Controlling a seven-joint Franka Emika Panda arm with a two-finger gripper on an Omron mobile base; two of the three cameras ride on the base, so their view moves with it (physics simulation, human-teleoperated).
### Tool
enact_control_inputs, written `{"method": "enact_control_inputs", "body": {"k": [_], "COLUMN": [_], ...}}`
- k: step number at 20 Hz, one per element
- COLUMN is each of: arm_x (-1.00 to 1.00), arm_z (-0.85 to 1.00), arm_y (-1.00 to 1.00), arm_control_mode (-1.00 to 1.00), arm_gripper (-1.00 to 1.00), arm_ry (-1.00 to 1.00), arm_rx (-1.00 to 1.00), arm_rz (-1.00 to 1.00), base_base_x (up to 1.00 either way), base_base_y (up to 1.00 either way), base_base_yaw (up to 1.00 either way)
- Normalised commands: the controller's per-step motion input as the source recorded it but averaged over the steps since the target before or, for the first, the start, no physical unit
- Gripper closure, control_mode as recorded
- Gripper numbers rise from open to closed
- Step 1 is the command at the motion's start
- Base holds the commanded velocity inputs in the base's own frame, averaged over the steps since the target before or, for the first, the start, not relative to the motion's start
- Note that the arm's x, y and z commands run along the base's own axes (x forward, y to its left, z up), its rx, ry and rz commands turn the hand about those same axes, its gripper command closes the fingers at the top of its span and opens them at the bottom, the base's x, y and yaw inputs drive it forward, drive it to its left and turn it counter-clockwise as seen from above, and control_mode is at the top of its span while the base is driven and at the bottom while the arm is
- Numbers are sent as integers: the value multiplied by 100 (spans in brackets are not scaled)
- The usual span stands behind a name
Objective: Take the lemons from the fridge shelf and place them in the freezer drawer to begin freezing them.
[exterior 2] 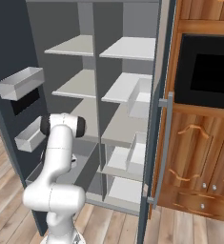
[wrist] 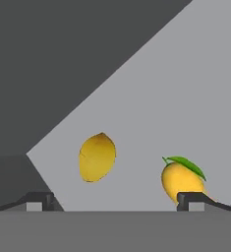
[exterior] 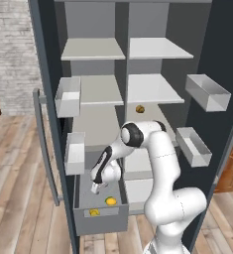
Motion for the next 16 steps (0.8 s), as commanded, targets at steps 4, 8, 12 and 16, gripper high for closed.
{"method": "enact_control_inputs", "body": {"k": [4, 8, 12, 16], "arm_x": [0, 0, 0, -4], "arm_z": [40, 33, 29, 23], "arm_y": [-21, -16, -16, -20], "arm_control_mode": [-100, -100, -100, -100], "arm_gripper": [-100, -100, -100, -100], "arm_ry": [0, 0, 0, 0], "arm_rx": [0, 0, 0, 0], "arm_rz": [-5, -8, -8, -8], "base_base_x": [0, 0, 0, 0], "base_base_y": [0, 0, 0, 0], "base_base_yaw": [0, 0, 0, 0]}}
